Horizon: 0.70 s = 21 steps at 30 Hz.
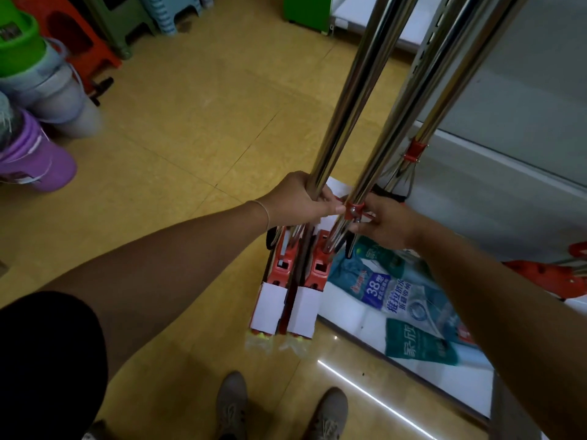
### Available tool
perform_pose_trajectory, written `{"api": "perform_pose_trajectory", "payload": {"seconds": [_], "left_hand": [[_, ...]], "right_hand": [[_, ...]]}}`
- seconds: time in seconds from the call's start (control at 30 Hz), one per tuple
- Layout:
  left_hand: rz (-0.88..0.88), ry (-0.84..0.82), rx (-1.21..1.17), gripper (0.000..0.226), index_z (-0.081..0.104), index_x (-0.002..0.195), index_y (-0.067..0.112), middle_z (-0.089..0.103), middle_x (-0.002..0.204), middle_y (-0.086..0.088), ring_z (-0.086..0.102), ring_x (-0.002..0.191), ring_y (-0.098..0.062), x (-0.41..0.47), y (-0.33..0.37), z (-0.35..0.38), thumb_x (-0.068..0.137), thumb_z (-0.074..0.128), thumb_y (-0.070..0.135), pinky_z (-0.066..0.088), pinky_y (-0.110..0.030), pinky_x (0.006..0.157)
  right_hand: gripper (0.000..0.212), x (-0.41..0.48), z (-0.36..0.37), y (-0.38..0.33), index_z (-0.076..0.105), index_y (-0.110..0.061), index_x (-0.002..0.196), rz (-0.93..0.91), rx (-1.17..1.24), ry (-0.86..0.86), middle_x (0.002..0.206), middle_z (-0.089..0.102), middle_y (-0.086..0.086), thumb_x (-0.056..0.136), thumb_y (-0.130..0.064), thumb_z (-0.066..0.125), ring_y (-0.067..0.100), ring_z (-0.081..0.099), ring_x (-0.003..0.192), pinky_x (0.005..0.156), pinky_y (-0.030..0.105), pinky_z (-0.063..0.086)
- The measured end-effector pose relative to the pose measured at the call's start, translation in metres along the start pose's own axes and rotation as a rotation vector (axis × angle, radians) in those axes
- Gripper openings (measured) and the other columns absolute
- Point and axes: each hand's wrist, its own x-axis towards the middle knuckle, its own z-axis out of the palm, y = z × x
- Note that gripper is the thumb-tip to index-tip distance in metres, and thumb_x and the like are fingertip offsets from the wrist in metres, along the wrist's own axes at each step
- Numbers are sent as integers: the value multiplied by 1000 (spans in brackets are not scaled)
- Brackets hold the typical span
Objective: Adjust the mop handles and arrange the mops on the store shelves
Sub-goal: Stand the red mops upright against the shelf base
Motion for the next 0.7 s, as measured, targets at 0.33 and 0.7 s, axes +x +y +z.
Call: {"api": "perform_pose_trajectory", "payload": {"seconds": [0.33, 0.7], "left_hand": [[-15, 169, 54, 40, 72, 81, 3, 68, 66, -12, 63, 55, -10, -7, -10, -10, 86, 72, 43, 55, -22, 55], [-43, 219, 103, 34, 71, 81, 3, 62, 58, 1, 61, 51, -4, -18, -16, -38, 88, 71, 36, 52, -14, 53]], "right_hand": [[28, -24, 9, 7, 58, -17, 116, 47, 34, 117, 115, 62, 0, 92, -25, 69, 20, 58, 107, 89, 33, 45], [27, -41, 32, 11, 58, -26, 106, 188, 77, 395, 98, 68, -4, 87, -41, 71, 15, 63, 88, 77, 27, 46]]}}
